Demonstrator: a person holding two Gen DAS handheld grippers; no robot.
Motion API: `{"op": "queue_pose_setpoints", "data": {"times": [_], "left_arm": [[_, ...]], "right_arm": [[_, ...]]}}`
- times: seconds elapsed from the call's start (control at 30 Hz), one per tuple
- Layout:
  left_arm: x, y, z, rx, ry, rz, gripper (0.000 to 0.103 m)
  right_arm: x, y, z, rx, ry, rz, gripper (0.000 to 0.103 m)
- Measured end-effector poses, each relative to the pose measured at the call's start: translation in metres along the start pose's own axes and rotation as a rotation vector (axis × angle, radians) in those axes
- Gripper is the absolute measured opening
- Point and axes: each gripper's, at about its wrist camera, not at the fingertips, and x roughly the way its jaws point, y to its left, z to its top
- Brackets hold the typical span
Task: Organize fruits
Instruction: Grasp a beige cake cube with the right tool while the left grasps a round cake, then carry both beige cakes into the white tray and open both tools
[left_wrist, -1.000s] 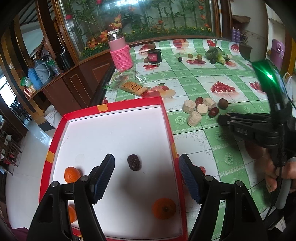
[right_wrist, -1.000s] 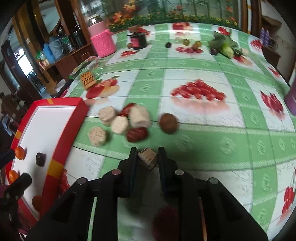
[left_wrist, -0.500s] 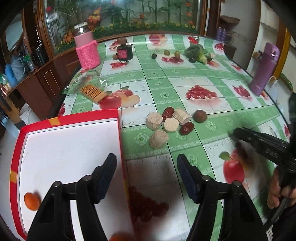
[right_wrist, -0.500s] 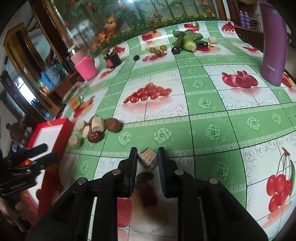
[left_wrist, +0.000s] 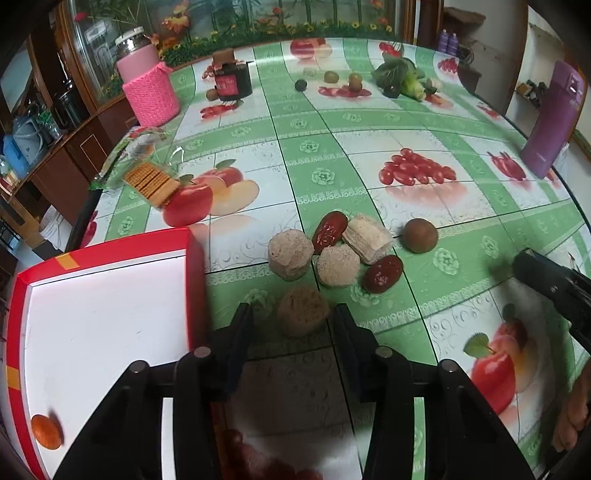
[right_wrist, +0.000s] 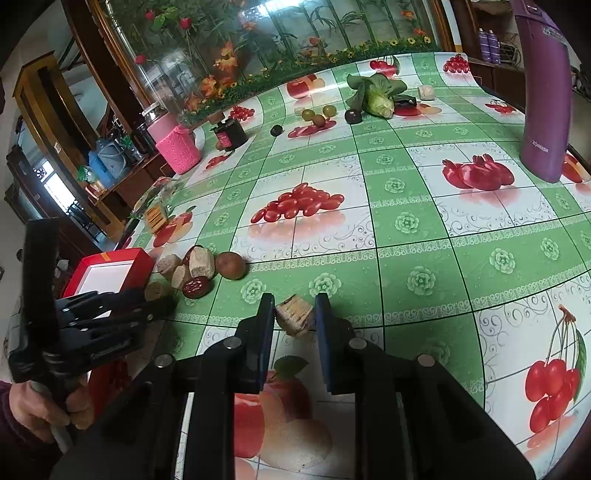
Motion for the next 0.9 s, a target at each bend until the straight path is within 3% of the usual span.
{"op": "queue_pose_setpoints", "data": {"times": [0.1, 0.17, 0.4, 0.67, 0.9], "left_arm": [[0.002, 0.002, 0.003, -0.020, 0.002, -0.012, 0.038], [0.002, 0.000, 0.004, -0.029, 0.007, -0.032, 0.027], [-0.013, -0.008, -0.010, -0.033, -0.009, -0.070, 0.027], [-0.067, -0.009, -0.034, -0.059, -0.123, -0.099, 0.027], [-0.111, 0.021, -0.057, -0.134, -0.219, -0.090, 0.027]], "right_arm": [[0.000, 0.000, 0.000, 0.001, -0.002, -0.004, 0.024], [0.000, 0.000, 0.000, 0.000, -0.004, -0.007, 0.024], [-0.002, -0.002, 0.002, -0.007, -0.027, -0.037, 0.024], [-0.011, -0.002, 0.003, -0.017, -0.094, -0.090, 0.024], [-0.021, 0.004, 0.004, -0.042, -0.169, -0.102, 0.024]]}}
